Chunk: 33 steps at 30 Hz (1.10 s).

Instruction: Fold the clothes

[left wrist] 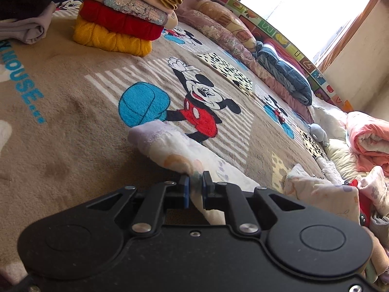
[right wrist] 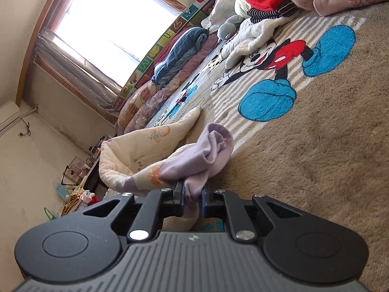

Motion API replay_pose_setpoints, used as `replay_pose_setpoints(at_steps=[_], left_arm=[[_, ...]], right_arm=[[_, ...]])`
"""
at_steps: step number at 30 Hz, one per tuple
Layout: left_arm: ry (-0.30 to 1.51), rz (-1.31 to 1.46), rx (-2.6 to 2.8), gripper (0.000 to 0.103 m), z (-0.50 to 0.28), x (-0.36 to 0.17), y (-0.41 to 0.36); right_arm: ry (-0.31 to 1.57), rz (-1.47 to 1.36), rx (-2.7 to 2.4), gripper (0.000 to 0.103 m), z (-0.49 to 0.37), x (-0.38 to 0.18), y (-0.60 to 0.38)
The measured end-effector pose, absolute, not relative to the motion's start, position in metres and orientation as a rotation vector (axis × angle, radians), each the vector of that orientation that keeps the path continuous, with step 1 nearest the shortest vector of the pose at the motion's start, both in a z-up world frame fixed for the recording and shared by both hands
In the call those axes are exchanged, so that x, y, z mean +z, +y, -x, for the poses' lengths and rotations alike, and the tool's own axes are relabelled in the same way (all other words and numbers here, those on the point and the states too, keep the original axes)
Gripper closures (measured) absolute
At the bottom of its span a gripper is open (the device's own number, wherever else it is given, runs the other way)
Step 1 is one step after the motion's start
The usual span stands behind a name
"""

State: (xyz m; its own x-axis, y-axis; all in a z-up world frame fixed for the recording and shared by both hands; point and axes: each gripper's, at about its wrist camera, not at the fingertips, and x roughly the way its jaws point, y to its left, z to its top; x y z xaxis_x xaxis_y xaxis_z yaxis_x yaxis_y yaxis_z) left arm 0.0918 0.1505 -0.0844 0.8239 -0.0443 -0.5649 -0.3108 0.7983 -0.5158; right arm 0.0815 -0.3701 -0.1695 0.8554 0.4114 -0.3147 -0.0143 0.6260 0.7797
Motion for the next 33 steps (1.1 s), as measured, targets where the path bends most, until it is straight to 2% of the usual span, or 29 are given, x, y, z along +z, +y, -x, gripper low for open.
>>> replay_pose_setpoints(at_steps=[14,15,16,18,19,20,21,26,33], left_arm=[[0.684,0.597,0.169,0.095,-0.053,-0.101,0.148],[0.711,0.601,0.18,0.092,-0.054,-0.104,0.148],[0.735,0.607,0.195,0.08,-0.055,-0.106,0.149],[0.736,0.636,0.258,0.057,-0.05,-0.107,0.157],[0.719,0.632,0.276,0.056,-0.047,-0.104,0.158],[0.714,0.623,0.257,0.056,-0.049,-0.101,0.155],[0.71,0.613,0.238,0.056,-0.052,-0.098,0.151],[0.686,0.566,0.145,0.056,-0.062,-0.083,0.133],[0.651,0.5,0.016,0.056,-0.077,-0.063,0.108]], right_arm=[[0.546,-0.879,0.192,0.089,-0.024,-0.177,-0.378],[0.558,-0.869,0.18,0.089,-0.022,-0.178,-0.377],[0.567,-0.846,0.171,0.088,-0.023,-0.178,-0.375],[0.56,-0.808,0.143,0.075,-0.021,-0.174,-0.374],[0.544,-0.796,0.13,0.069,-0.02,-0.171,-0.376],[0.529,-0.783,0.117,0.052,-0.019,-0.168,-0.377],[0.505,-0.772,0.099,0.042,-0.016,-0.165,-0.38],[0.436,-0.644,0.062,0.04,-0.014,-0.15,-0.384],[0.387,-0.329,0.13,0.038,-0.019,-0.131,-0.358]])
